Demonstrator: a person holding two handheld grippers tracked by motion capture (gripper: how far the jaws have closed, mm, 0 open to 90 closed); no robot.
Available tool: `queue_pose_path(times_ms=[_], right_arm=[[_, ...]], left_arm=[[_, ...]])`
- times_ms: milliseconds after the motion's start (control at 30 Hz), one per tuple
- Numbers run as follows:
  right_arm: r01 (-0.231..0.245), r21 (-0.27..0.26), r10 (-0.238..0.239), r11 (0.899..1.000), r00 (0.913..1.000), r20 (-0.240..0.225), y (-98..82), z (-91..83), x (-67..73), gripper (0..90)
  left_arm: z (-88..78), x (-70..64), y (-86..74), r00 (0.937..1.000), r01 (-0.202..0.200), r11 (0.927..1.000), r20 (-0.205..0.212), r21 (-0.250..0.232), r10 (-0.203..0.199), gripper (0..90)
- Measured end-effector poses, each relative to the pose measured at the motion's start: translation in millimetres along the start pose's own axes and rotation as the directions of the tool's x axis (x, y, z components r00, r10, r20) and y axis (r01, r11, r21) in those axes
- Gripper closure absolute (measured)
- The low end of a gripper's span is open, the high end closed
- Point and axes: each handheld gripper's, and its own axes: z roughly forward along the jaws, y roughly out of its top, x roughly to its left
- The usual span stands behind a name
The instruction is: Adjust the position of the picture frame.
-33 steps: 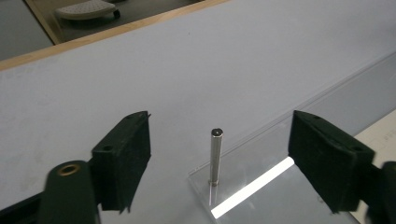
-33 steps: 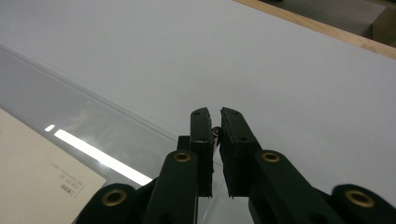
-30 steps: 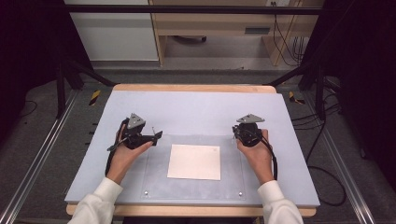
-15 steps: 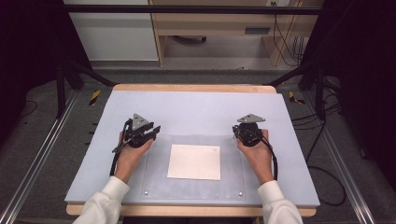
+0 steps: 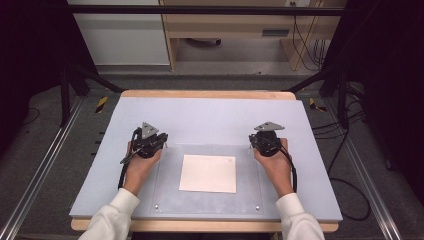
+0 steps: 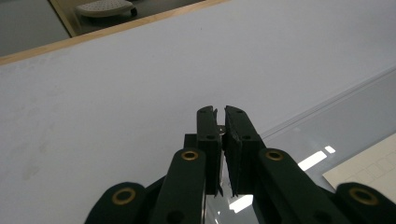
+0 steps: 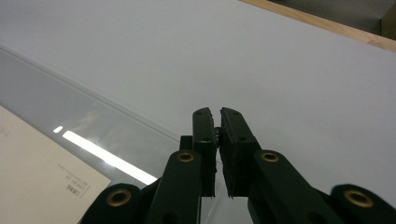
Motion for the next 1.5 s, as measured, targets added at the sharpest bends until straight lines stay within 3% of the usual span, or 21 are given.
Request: queue_pose_path(times_ms=[633,867,1033,1100,1500], right_arm=[[0.002,0.006,-0.003,1.0,0.9999,0.013,3.0,1.6,0.8,85.5],[-0.043,0.07,0.041,0.997,0.9989,0.02,11.6,3.4,0.9,86.0],[-0.049,0.111,0.048,0.993,0.9988,0.013,18.1,6.2,-1.4,86.1],[-0.054,0.13,0.053,0.99,0.9985,0.016,20.6,6.8,-1.5,86.1],[-0.06,0.144,0.061,0.988,0.9982,-0.001,23.6,8.5,-4.5,86.0]], left_arm=[[0.8,1.7,3.6,0.9998,0.002,0.9996,0.018,0.029,-0.002,84.9],[2.8,3.0,12.0,0.9997,0.001,0.9958,0.025,0.092,-0.003,85.0],[5.1,5.8,19.7,0.9985,-0.032,0.988,0.048,0.151,0.024,85.1],[6.3,7.8,22.1,0.9981,-0.025,0.9856,0.059,0.167,0.016,85.1],[10.5,12.7,24.1,0.997,-0.007,0.9855,0.077,0.17,-0.007,85.3]])
